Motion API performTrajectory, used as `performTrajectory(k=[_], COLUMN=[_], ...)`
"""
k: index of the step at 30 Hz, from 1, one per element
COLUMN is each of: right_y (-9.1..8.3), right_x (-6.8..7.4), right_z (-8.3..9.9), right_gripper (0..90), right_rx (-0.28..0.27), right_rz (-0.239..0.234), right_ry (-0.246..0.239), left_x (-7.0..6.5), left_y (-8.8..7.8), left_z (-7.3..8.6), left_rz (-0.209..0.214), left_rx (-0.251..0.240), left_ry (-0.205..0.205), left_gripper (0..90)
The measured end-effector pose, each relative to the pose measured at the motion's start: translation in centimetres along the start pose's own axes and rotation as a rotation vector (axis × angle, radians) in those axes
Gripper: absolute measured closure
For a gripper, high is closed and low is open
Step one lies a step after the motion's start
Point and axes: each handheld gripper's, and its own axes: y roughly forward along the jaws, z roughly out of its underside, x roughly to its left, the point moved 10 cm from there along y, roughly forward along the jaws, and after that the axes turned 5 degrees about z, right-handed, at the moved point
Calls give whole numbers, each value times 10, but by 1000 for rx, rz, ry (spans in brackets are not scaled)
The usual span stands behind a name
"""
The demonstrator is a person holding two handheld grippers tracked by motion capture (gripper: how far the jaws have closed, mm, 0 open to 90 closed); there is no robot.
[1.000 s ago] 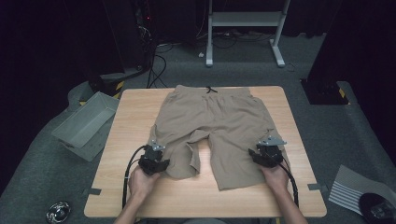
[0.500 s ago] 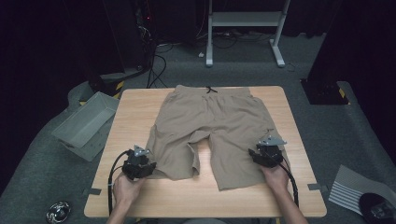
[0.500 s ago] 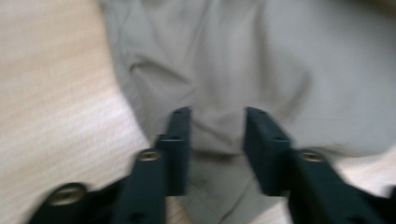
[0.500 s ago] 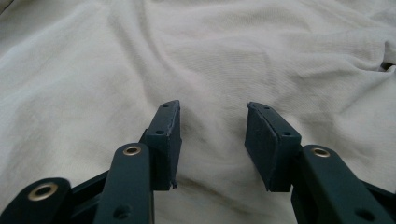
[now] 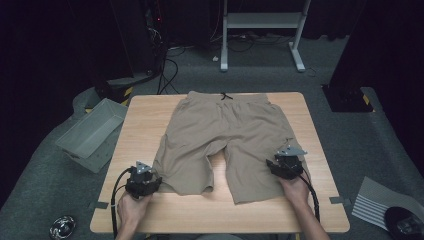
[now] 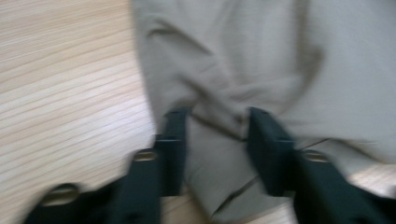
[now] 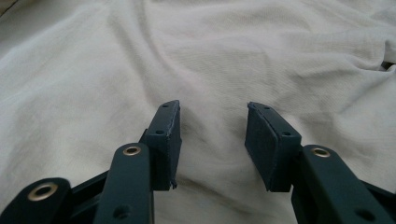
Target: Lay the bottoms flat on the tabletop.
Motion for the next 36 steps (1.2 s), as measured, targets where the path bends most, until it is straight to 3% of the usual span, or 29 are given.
performTrajectory(k=[2,5,7,10,14,16,17,19,21,23,26,27,30,32,34,36], right_y=[0,0,0,0,-1,-2,-2,-3,-6,-12,-19,-20,-18,-17,-21,-26], right_x=[0,0,0,0,1,1,1,2,4,3,-9,-14,-28,-31,-30,-26], right_z=[0,0,0,0,1,2,2,2,2,-1,-4,-2,8,16,19,23], right_gripper=[549,550,552,557,569,572,572,571,552,533,500,493,501,558,713,839], right_rx=[1,0,0,1,-1,0,0,12,22,8,4,16,63,89,73,74], right_rz=[0,0,-2,-5,-6,-10,-11,-19,-18,1,45,54,70,56,48,38], right_ry=[1,0,1,1,-4,-2,-1,-11,-29,-30,2,20,63,68,51,16], left_x=[1,-2,-3,3,19,23,24,18,6,-8,-20,-23,-25,-27,-28,-35], left_y=[2,1,-1,-8,-22,-27,-29,-31,-26,-14,11,22,40,41,37,30], left_z=[2,3,4,11,21,19,15,-2,-20,-35,-46,-48,-45,-42,-38,-29], left_rz=[8,29,21,14,-18,-33,-33,1,52,94,80,80,84,78,77,78], left_rx=[5,3,21,50,54,34,13,-54,-91,-91,-47,-27,14,9,18,40], left_ry=[0,22,47,53,13,0,-16,-31,-10,19,75,76,72,100,112,153], left_gripper=[543,773,855,872,871,825,739,580,473,429,419,424,516,617,771,883])
